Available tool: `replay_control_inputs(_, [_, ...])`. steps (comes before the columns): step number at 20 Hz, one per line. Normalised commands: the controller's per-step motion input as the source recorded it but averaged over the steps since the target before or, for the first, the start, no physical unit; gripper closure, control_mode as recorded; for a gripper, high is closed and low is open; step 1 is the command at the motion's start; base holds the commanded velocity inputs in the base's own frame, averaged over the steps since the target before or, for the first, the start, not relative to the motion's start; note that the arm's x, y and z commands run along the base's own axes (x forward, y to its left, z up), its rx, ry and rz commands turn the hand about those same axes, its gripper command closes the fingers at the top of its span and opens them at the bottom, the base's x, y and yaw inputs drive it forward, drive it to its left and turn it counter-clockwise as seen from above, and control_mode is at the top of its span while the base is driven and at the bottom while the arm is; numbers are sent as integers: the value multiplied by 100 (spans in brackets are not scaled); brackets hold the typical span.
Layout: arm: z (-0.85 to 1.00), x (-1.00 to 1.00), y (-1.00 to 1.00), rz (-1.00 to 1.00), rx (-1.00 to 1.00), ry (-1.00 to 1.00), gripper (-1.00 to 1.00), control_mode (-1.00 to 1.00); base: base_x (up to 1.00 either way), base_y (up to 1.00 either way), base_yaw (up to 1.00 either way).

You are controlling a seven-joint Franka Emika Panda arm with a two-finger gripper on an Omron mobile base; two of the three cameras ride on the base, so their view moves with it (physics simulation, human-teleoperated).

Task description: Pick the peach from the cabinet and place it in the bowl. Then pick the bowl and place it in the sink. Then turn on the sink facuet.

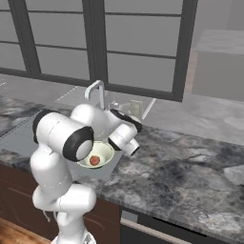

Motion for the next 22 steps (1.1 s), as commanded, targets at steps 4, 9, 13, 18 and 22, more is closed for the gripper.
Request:
replay_control_inputs(4, [25, 16, 12, -12, 10, 3, -100, -100, 0, 0, 0])
replay_control_inputs(9, [40, 10, 0, -2, 9, 17, -100, -100, 0, 0, 0])
replay_control_inputs(13, [27, 19, 20, 0, 2, 21, -100, -100, 0, 0, 0])
replay_control_inputs(18, [15, 32, 23, 0, 0, 26, -100, -100, 0, 0, 0])
replay_control_inputs(22, [-1, 52, 4, 0, 0, 17, -100, -100, 0, 0, 0])
